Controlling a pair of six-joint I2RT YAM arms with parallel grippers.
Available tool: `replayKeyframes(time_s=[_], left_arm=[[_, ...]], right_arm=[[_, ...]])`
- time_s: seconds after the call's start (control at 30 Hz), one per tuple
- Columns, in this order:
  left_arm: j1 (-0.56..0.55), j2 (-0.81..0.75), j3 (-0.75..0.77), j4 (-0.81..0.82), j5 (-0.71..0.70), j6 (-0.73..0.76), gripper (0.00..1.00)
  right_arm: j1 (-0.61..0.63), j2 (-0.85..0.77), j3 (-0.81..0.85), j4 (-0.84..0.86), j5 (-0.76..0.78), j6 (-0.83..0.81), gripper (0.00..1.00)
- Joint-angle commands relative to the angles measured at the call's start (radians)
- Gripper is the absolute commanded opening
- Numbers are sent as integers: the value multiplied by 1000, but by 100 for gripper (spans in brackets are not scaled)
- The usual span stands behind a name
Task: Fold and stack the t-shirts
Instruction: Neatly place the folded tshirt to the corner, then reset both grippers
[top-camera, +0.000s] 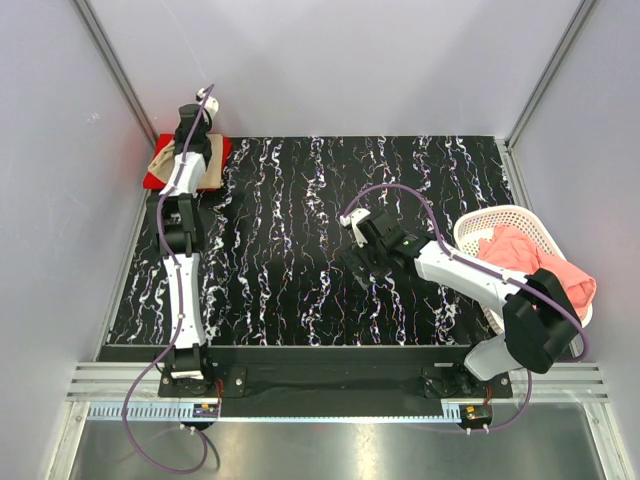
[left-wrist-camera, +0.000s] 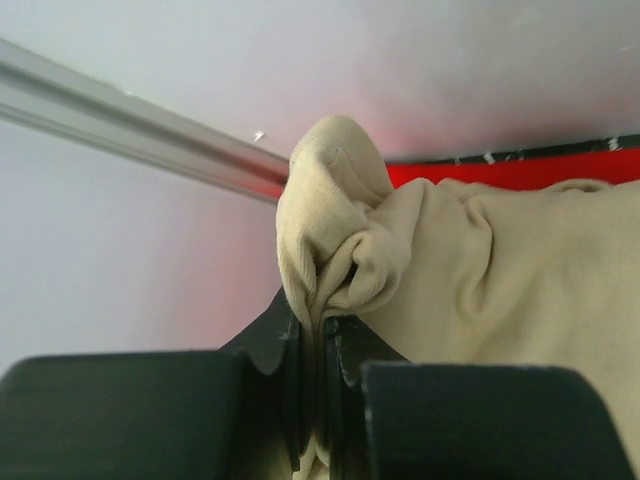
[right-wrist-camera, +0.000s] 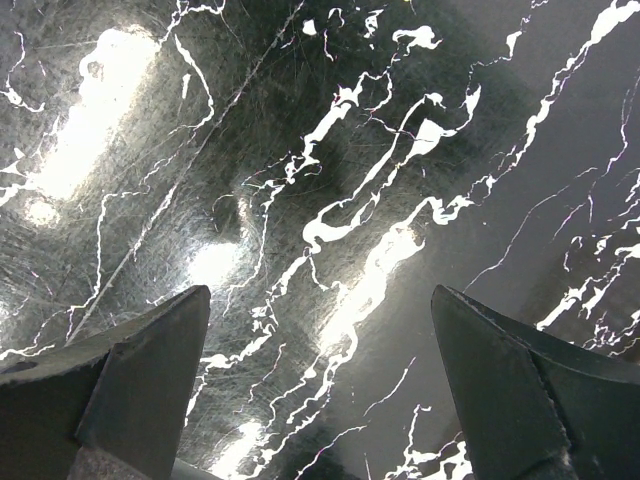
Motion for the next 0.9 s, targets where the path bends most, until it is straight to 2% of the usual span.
replayKeyframes(time_s=[0.0,0.13,0.23,0.27,0.3,0.37,0.47,0.5,0.6,0.63,0.67,0.77,0.83,0.87], left_arm=[[26,12,42,107,88,-49,0],[36,15,33,116,89,-45,1],[49,21,47,130,88,-71,10],[50,26,51,139,80,-75,17],[50,29,53,159,42,-81,32],[50,32,68,192,-7,-104,36],[43,14,96,190,-18,-147,48],[36,-14,102,184,-32,-157,59],[9,-95,87,192,-70,-173,70],[3,-123,62,219,-66,-193,83],[-13,-153,15,227,-58,-200,85],[-54,-221,13,167,-61,-235,85],[-74,-290,-4,56,-56,-316,85],[-95,-319,-62,20,-25,-350,86]], right_arm=[[-7,-3,17,20,-18,24,100],[-7,-3,13,28,-19,26,100],[-7,-3,8,25,-24,29,100],[-7,-5,5,25,-29,27,100],[-7,-5,4,26,-33,27,100],[-7,-6,0,26,-38,31,100],[-7,-18,0,26,-47,34,100],[-7,-22,-1,26,-49,34,100],[-7,-46,-4,25,-49,32,100],[-7,-58,-4,25,-49,31,100],[-7,-66,-4,26,-52,32,100],[-7,-107,-9,25,-55,35,100],[-7,-152,-16,17,-53,50,100],[-9,-164,-30,17,-56,55,100]])
